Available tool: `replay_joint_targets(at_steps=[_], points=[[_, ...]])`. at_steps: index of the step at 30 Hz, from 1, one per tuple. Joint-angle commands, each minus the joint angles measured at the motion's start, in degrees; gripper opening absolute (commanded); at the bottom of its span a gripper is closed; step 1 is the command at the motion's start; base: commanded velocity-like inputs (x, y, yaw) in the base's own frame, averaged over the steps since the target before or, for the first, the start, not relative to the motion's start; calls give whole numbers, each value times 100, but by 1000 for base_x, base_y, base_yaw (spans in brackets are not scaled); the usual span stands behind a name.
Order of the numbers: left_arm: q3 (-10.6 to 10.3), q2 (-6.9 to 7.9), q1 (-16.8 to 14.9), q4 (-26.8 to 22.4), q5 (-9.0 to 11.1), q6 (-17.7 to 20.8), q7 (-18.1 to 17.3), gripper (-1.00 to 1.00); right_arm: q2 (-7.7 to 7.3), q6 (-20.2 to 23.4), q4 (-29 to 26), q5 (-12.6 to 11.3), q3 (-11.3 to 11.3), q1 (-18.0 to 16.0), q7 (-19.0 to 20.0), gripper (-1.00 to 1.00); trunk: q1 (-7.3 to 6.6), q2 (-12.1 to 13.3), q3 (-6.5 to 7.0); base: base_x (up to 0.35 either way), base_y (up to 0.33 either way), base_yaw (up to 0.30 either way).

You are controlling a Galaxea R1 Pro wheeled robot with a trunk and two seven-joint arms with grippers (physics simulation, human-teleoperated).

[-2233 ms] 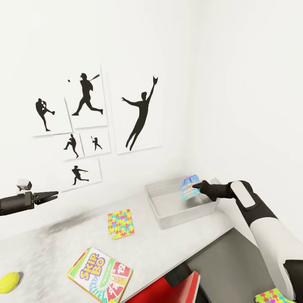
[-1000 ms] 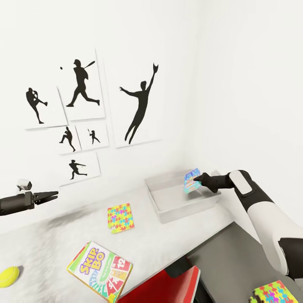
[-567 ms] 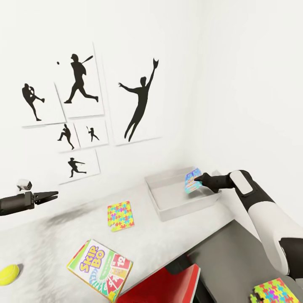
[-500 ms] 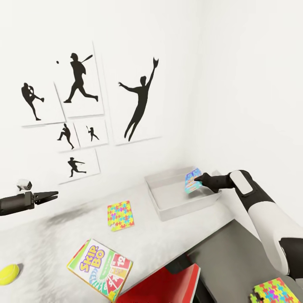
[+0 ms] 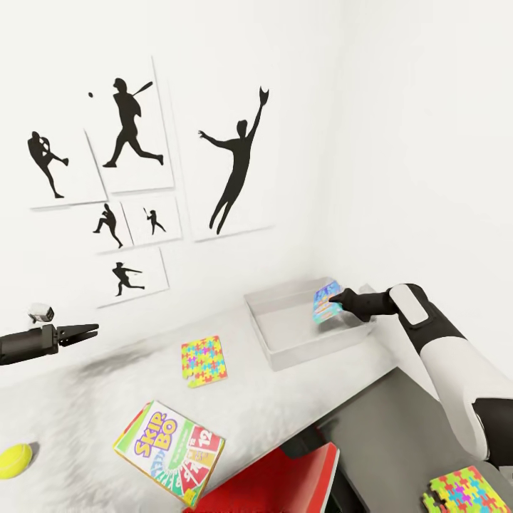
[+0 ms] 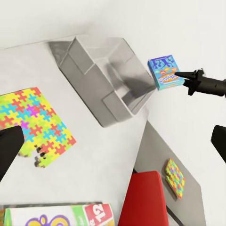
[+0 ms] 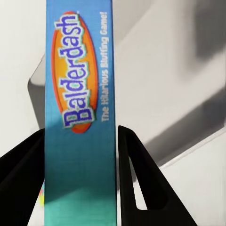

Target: Put all the toys in the child's room - the three board games (two on the bed and one on the table), the two jigsaw puzzles on the table, and the tennis ball on the table - inside the toy box on the table in the child's room.

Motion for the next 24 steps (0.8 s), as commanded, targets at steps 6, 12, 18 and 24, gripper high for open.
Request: replay_joint_targets(at_steps=[6, 12, 18, 24], points=[[0, 1, -5, 0, -6, 57, -25, 100, 60, 10, -2, 489, 29, -232, -52, -100, 2, -10, -66, 0, 0, 0], [0, 1, -5, 0, -6, 56, -25, 100, 112, 5, 22, 787, 25, -405, -52, -100, 2, -10, -122, 0, 0, 0], [0, 1, -5, 0, -6, 56, -25, 100, 156, -15, 226, 841, 29, -497, -49, -100, 2, -10, -177, 0, 0, 0], [-3, -1, -5, 0, -6, 56, -25, 100, 234, -17, 269, 858, 33, -512, -47, -100, 2, -10, -232, 0, 0, 0]])
